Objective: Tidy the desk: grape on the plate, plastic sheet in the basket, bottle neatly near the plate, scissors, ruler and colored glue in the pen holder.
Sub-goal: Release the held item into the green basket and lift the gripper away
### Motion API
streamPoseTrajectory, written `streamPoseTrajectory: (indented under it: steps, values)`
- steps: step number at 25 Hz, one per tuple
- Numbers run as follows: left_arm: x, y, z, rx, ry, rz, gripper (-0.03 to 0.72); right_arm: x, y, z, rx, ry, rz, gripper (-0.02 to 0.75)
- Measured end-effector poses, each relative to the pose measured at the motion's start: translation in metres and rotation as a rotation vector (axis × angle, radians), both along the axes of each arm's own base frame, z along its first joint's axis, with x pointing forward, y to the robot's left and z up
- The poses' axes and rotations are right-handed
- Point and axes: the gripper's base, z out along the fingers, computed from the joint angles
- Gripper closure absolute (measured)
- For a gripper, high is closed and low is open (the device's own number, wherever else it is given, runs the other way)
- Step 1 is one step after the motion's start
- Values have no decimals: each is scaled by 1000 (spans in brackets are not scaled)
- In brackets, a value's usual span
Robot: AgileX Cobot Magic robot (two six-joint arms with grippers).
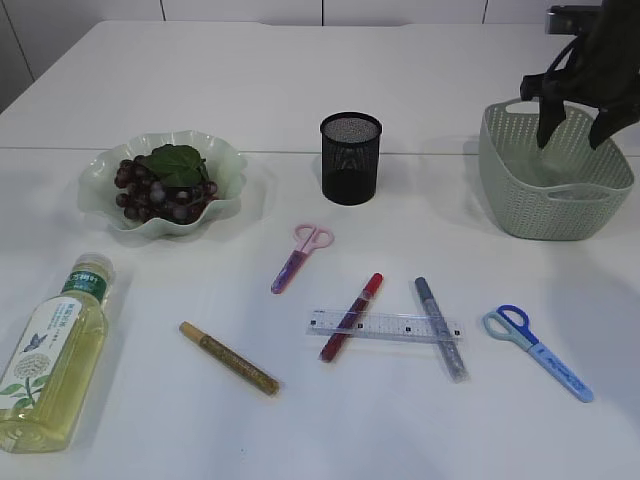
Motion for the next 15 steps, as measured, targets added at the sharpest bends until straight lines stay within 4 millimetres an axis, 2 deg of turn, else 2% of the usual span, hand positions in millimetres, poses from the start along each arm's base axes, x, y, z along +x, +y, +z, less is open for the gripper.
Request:
streamPoseTrajectory:
  steps: [1, 3, 15]
  values:
    - [0, 0, 0, 0, 0, 0, 316, 0, 0, 0, 0, 0, 0, 190]
    - [0, 0, 0, 0, 0, 0, 316, 1, 0, -2, 2, 4, -2, 154]
    - [0, 0, 0, -2, 0, -1, 298, 0, 3, 2, 38, -5, 1, 190]
